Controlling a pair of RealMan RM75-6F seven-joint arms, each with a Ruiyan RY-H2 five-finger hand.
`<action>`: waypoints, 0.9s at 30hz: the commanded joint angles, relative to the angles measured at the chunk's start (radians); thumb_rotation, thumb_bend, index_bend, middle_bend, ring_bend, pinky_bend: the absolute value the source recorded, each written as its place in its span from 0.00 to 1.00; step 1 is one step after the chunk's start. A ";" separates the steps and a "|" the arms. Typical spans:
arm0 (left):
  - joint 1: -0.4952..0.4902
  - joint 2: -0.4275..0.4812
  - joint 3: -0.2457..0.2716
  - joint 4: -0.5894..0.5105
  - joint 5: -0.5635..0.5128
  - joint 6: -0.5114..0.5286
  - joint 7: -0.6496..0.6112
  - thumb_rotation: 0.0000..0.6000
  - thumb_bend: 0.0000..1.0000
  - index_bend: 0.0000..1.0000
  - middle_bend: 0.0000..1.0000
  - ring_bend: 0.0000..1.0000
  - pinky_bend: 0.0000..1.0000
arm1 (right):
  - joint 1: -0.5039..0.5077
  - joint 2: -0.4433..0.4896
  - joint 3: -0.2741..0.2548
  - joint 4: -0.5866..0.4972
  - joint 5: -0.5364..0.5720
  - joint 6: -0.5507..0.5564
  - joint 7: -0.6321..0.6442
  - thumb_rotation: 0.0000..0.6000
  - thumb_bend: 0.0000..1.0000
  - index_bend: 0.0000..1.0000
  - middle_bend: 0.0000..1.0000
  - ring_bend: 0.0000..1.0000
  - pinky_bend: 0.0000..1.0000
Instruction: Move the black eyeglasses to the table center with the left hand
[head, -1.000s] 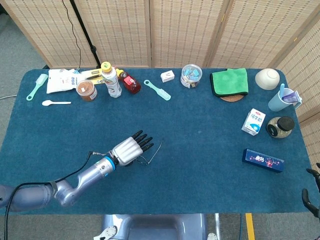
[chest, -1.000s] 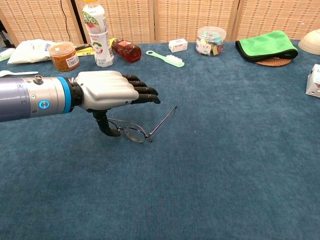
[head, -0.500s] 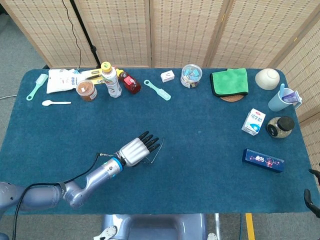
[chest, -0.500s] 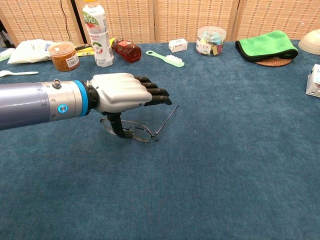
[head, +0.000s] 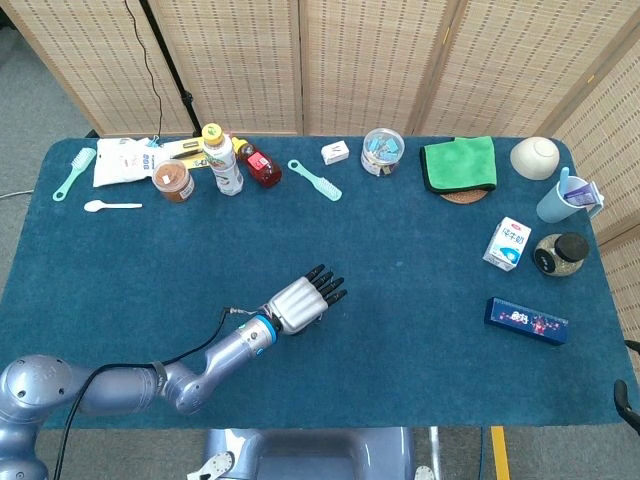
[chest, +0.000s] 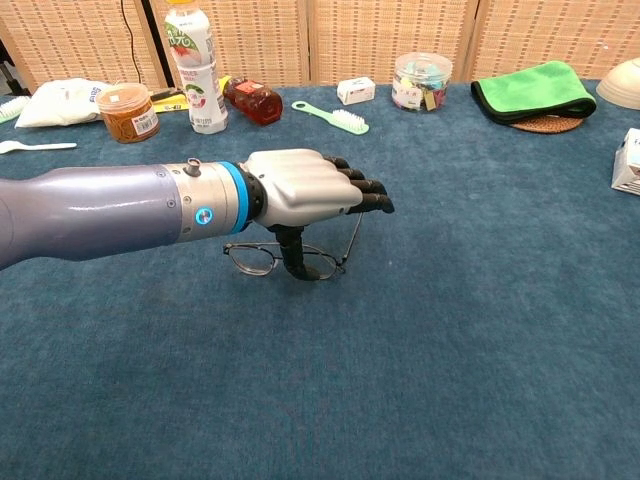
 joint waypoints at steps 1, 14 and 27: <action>-0.020 0.006 0.008 -0.002 -0.030 -0.012 0.018 0.86 0.23 0.00 0.00 0.00 0.00 | -0.001 0.001 0.000 0.000 0.001 0.001 0.000 1.00 0.48 0.25 0.13 0.13 0.17; -0.058 0.027 0.048 -0.004 -0.100 -0.004 0.043 0.86 0.23 0.00 0.00 0.00 0.00 | 0.000 0.001 0.002 -0.008 0.006 -0.006 -0.013 1.00 0.48 0.25 0.13 0.13 0.17; -0.072 0.034 0.071 0.001 -0.114 0.021 0.032 0.86 0.23 0.11 0.00 0.00 0.00 | 0.001 0.001 0.004 -0.014 0.009 -0.009 -0.019 1.00 0.48 0.25 0.13 0.13 0.18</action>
